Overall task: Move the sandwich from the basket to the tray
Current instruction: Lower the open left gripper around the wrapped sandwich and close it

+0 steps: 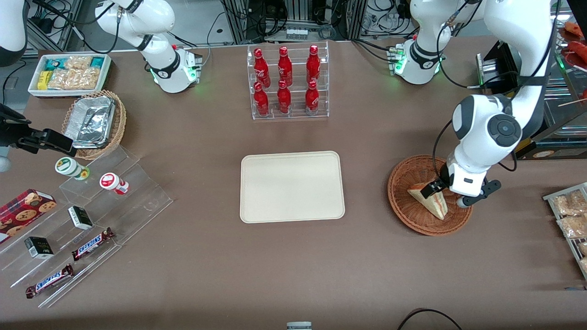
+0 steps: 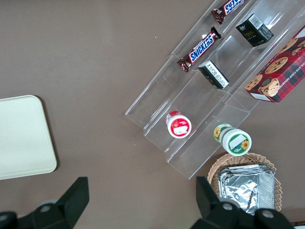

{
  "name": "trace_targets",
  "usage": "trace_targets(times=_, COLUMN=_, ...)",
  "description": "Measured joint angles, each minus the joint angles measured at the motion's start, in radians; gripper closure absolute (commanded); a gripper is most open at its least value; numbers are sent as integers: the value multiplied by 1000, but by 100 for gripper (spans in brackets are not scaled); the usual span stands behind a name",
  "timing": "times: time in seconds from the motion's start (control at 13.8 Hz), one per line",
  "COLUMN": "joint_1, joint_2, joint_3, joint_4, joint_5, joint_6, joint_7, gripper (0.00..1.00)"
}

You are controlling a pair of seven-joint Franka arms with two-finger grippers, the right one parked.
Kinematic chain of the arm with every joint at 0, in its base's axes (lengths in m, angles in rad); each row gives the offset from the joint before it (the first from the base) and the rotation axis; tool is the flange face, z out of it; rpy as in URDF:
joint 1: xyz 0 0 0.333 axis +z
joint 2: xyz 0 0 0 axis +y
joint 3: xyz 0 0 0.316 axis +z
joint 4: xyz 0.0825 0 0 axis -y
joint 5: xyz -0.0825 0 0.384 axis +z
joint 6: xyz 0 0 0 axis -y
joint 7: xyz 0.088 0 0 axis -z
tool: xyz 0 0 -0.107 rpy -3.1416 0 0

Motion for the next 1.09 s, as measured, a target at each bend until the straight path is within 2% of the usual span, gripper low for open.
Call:
trace_targets(times=0.29, joint_1=0, joint_2=49, joint_3=2, joint_4=-23, joint_5=17, joint_6=45, joint_7=-11, gripper=0)
trace_targets(times=0.36, joint_1=0, joint_2=63, joint_3=3, joint_4=-23, joint_5=39, joint_6=46, joint_7=-11, gripper=4)
trace_targets(times=0.44, joint_1=0, joint_2=77, joint_3=5, joint_4=-24, joint_5=60, joint_6=46, joint_7=-14, gripper=28)
trace_targets(times=0.51, joint_1=1, joint_2=89, joint_3=7, joint_4=-24, joint_5=71, joint_6=48, joint_7=-16, gripper=68)
trace_targets(times=0.58, joint_1=1, joint_2=96, joint_3=9, joint_4=-24, joint_5=75, joint_6=50, joint_7=-17, gripper=100)
trace_targets(times=0.95, joint_1=2, joint_2=96, joint_3=10, joint_4=5, joint_5=80, joint_6=44, joint_7=-64, gripper=100)
trace_targets(times=1.09, joint_1=1, joint_2=87, joint_3=7, joint_4=50, joint_5=81, joint_6=-26, joint_7=-73, gripper=100)
